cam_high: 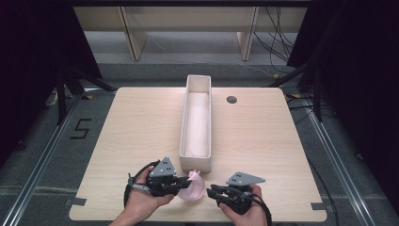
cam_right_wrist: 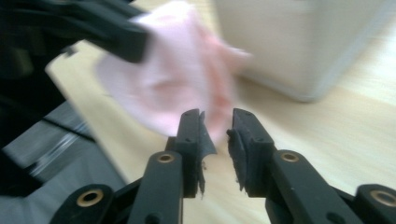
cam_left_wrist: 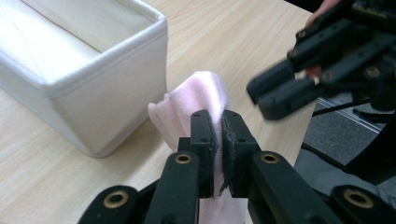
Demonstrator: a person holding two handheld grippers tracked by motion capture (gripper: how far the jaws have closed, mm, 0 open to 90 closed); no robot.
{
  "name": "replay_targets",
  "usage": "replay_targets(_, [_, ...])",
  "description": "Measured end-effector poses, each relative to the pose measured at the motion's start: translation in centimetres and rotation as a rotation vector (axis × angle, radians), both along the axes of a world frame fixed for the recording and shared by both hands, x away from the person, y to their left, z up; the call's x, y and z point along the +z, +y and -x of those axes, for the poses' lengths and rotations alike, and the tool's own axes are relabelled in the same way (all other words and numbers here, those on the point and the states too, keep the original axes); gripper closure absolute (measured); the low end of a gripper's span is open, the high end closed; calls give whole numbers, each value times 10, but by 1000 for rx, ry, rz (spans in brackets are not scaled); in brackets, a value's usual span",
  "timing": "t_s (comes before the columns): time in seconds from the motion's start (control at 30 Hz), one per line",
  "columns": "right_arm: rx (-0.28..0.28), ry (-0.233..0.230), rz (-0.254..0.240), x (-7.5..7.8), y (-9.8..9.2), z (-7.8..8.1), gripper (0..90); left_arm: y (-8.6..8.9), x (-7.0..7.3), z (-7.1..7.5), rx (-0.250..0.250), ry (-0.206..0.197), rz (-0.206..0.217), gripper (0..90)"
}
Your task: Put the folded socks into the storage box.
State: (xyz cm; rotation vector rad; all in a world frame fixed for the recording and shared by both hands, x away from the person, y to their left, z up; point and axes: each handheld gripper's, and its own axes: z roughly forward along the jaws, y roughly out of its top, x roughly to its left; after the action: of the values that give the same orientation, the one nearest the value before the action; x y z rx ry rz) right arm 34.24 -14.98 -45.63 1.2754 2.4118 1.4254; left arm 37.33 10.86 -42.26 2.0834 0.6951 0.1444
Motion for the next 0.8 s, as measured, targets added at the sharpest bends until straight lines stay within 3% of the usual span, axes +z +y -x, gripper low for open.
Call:
replay_targets(0.13, [-59,-46,81,-6,-21,-10,705,3,3,-2,-2,-8,10,839])
replay_targets(0.27, [-117,-36,118,-13,-31,-15,689,5,7,-5,-13,-26,-1,839])
replay_targets(0.3, [-119,-61,148,-14,-34,-17,688,5,8,-5,-15,-22,2,839])
replay_targets(0.43, [-157,-42,145,-20,-38,-18,681,6,11,-7,-8,-11,25,839])
replay_targets(0.57, [-172,-20,155,-23,-40,-19,666,6,17,-9,-13,-33,12,840])
replay_targets(0.6, [-157,-37,150,-25,-41,-21,664,5,18,-10,-16,-40,23,840])
replay_targets(0.67, [-175,-3,157,-26,-41,-21,670,5,21,-11,-20,-56,12,840])
replay_targets(0.8, [-202,-38,161,-27,-42,-21,651,6,27,-13,-26,-72,3,842])
